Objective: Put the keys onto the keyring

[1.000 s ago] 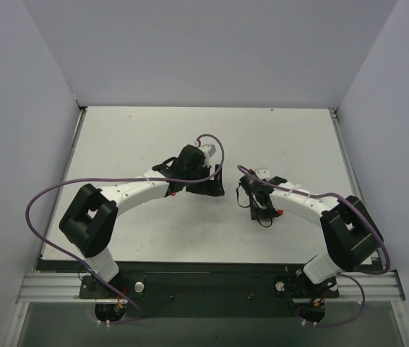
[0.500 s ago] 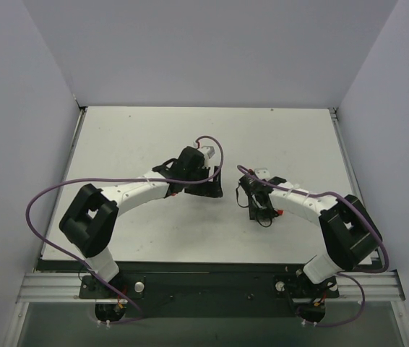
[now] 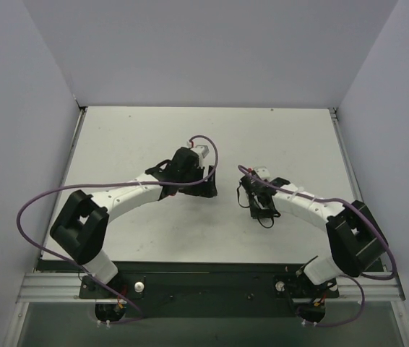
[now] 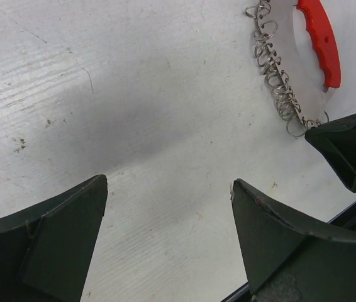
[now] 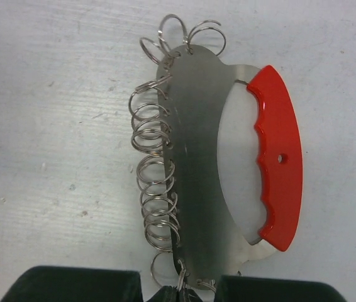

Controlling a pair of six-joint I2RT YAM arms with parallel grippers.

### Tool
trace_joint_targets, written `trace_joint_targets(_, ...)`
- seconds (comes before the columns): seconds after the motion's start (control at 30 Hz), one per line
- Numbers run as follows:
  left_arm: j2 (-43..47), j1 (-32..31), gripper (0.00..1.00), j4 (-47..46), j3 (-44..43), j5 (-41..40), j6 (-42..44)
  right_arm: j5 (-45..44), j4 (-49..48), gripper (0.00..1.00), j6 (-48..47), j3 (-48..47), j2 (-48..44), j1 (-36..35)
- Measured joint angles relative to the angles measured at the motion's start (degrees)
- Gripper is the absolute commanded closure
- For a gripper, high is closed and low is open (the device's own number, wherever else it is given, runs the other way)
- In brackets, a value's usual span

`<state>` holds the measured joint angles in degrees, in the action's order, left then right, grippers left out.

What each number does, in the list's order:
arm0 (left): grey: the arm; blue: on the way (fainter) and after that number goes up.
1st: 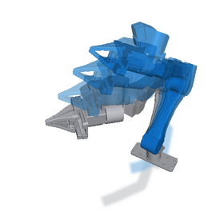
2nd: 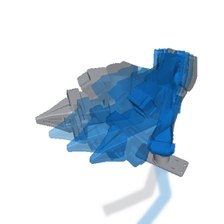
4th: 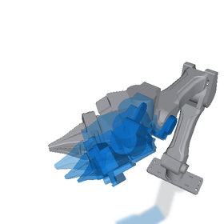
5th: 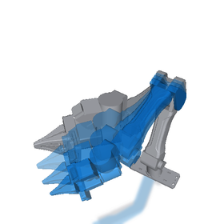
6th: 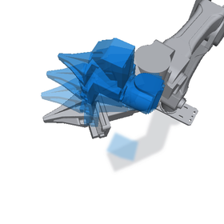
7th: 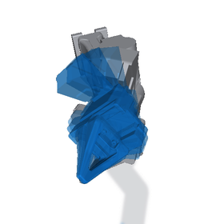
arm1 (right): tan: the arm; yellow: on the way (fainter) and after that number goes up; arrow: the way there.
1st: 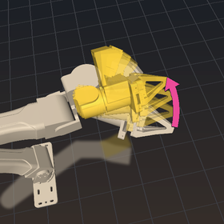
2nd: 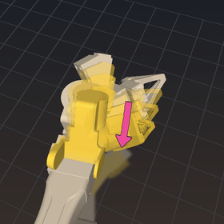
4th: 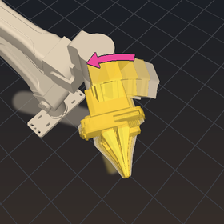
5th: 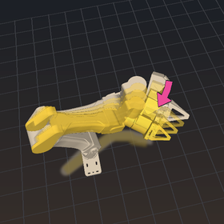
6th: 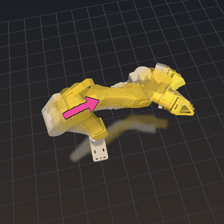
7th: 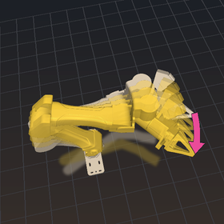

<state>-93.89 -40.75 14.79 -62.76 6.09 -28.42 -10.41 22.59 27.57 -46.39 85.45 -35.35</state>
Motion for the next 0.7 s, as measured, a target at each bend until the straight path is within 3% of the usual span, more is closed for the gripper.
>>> trace_joint_targets(0.3,8.4,1.2,0.11,-3.6,6.8,-0.2,0.9,7.0,1.2,1.00,-9.5,-3.4,-7.0,-1.5)
trace_joint_targets(0.7,31.3,2.5,0.12,-20.7,17.4,8.4,8.0,25.5,-2.4,1.00,-25.0,-3.8,-26.4,-0.3)
